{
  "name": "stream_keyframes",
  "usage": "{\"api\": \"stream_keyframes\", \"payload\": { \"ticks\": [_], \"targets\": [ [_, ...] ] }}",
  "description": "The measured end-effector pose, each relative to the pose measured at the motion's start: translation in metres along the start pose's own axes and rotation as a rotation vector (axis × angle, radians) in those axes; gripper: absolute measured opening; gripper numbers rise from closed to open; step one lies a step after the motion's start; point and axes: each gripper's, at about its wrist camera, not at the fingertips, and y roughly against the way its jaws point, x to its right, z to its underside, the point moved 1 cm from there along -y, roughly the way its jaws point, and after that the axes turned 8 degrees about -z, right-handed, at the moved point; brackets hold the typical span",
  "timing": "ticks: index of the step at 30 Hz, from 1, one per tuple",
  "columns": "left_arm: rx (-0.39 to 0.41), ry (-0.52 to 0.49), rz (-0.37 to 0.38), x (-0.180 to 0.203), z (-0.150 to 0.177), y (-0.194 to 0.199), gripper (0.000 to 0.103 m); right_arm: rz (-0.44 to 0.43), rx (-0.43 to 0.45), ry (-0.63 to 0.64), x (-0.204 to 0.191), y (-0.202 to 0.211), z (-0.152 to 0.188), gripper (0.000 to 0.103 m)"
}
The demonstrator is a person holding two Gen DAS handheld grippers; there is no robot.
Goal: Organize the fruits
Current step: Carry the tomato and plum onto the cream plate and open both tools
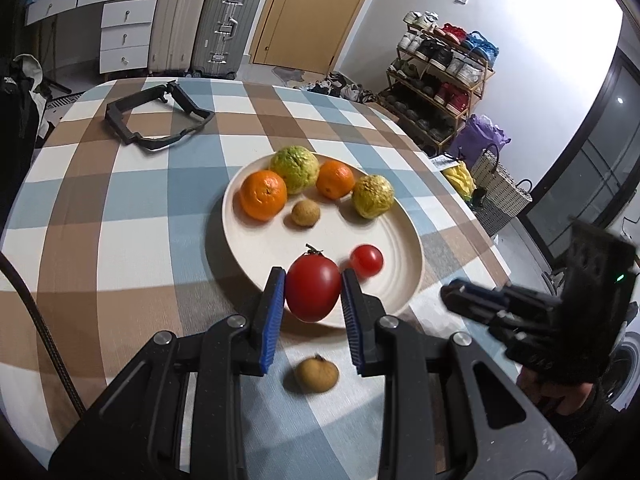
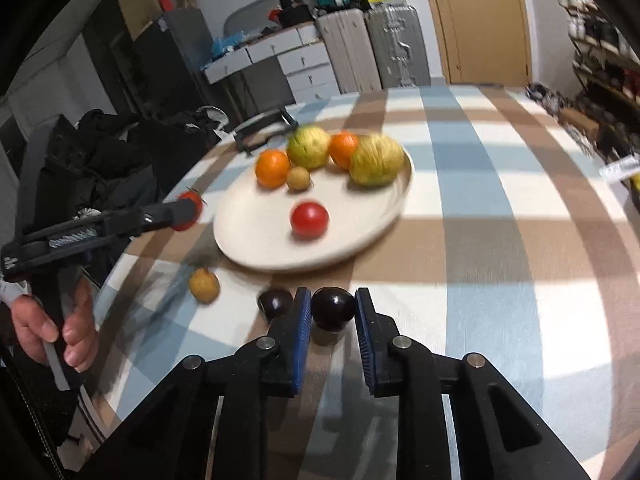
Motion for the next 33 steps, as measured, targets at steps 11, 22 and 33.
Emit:
{"api": "stream_keyframes", "payload": {
  "ticks": [11,22,33],
  "targets": [
    [-0.025,-0.005,0.004,-0.003,-0.023,-0.031,0.025,-0.061,0.073,0.12,-0.014,-0.022,-0.088,0.022],
    [-0.078,-0.023,0.013,-0.006,-0.03,-0.066,0.025,-0.087,-0.008,0.13,-0.002,-0.088,-0.124,0.022],
    [-0.095,-0.008,0.02,-0.011,-0.031,-0.079,0.025,-0.044,-0.05,0.161,0.0,-0.117,-0.116,0.022]
  ]
}}
